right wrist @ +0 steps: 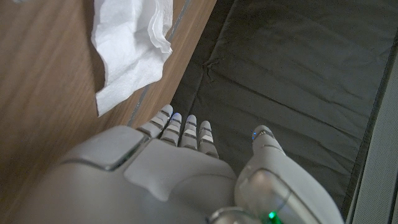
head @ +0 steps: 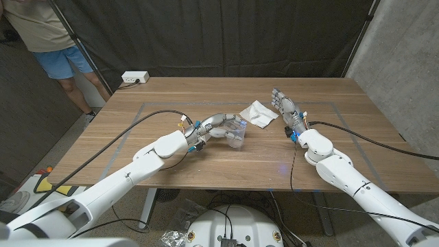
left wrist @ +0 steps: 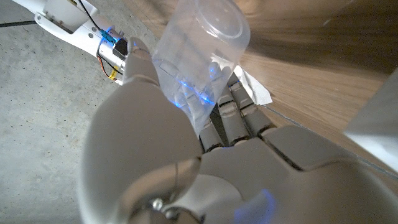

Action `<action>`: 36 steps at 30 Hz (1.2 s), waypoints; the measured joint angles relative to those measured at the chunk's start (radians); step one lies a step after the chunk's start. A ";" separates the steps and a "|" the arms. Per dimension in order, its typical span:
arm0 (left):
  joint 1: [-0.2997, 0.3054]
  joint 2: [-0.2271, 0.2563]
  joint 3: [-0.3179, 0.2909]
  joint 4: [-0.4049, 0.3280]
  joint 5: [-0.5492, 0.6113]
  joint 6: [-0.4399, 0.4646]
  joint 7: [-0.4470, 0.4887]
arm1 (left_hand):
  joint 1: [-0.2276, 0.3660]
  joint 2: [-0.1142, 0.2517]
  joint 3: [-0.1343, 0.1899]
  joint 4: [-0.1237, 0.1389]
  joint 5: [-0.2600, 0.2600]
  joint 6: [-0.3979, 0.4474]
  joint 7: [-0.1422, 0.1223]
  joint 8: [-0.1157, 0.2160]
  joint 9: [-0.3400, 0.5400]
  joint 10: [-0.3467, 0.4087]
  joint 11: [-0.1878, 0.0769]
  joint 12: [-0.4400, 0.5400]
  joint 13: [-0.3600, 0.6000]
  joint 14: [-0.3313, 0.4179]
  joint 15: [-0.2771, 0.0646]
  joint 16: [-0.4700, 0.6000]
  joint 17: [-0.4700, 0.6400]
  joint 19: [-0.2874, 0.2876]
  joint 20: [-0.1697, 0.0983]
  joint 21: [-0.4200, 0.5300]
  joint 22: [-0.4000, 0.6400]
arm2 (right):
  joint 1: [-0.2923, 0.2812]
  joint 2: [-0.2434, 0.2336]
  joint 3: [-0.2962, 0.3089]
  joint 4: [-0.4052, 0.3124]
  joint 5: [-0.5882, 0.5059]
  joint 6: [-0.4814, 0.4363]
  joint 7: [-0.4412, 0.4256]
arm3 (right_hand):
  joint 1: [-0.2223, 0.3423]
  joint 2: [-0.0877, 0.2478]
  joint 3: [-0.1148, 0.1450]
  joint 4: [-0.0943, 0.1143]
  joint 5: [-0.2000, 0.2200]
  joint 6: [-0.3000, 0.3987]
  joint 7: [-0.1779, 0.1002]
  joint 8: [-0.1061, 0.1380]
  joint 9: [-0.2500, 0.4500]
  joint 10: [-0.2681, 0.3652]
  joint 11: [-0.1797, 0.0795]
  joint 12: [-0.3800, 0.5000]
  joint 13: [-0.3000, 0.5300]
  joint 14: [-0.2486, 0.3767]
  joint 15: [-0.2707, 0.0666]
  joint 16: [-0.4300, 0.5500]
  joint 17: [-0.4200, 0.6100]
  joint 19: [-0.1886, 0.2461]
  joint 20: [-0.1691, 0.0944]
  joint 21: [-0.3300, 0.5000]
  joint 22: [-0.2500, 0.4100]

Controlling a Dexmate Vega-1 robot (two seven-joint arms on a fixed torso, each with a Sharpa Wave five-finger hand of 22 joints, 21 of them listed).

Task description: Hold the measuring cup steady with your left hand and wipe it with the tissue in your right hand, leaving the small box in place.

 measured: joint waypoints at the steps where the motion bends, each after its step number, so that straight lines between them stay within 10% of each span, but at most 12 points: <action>1: 0.000 0.000 0.000 0.000 0.001 0.000 0.007 | 0.000 0.000 0.000 0.000 0.000 0.000 0.000 0.000 0.000 0.000 0.000 0.000 0.000 0.000 0.000 -0.001 0.000 -0.002 -0.002 0.000 0.000 | 0.004 -0.005 -0.004 -0.004 0.000 0.000 0.000 | 0.010 0.001 0.002 -0.006 0.000 0.001 -0.001 0.000 0.000 0.001 -0.001 0.000 0.000 0.003 -0.002 0.000 0.000 0.000 0.000 0.000 0.000; 14: 0.028 0.004 -0.045 -0.022 0.006 -0.001 0.092 | -0.001 0.001 0.000 0.000 -0.004 -0.009 0.009 0.000 0.000 -0.004 0.000 0.000 0.005 0.000 -0.003 -0.008 0.004 -0.011 0.000 0.004 0.000 | 0.076 -0.068 -0.078 -0.069 -0.156 -0.150 -0.001 | 0.071 -0.013 0.016 -0.054 0.005 0.014 -0.014 0.008 0.003 0.029 -0.004 0.008 0.000 0.027 -0.016 0.000 -0.002 0.020 -0.009 -0.009 0.000; 36: 0.040 0.011 -0.093 -0.020 -0.047 -0.027 0.114 | -0.003 0.003 0.020 0.021 -0.003 -0.013 0.012 -0.004 0.000 -0.012 0.001 0.000 0.014 0.003 -0.007 -0.020 0.012 -0.016 -0.005 0.011 -0.003 | 0.219 -0.081 -0.213 -0.092 -0.402 -0.399 0.023 | 0.133 0.045 0.042 -0.059 0.005 0.026 -0.026 0.007 0.003 0.031 -0.013 0.008 0.000 0.015 -0.016 0.000 0.001 0.025 -0.015 -0.018 0.003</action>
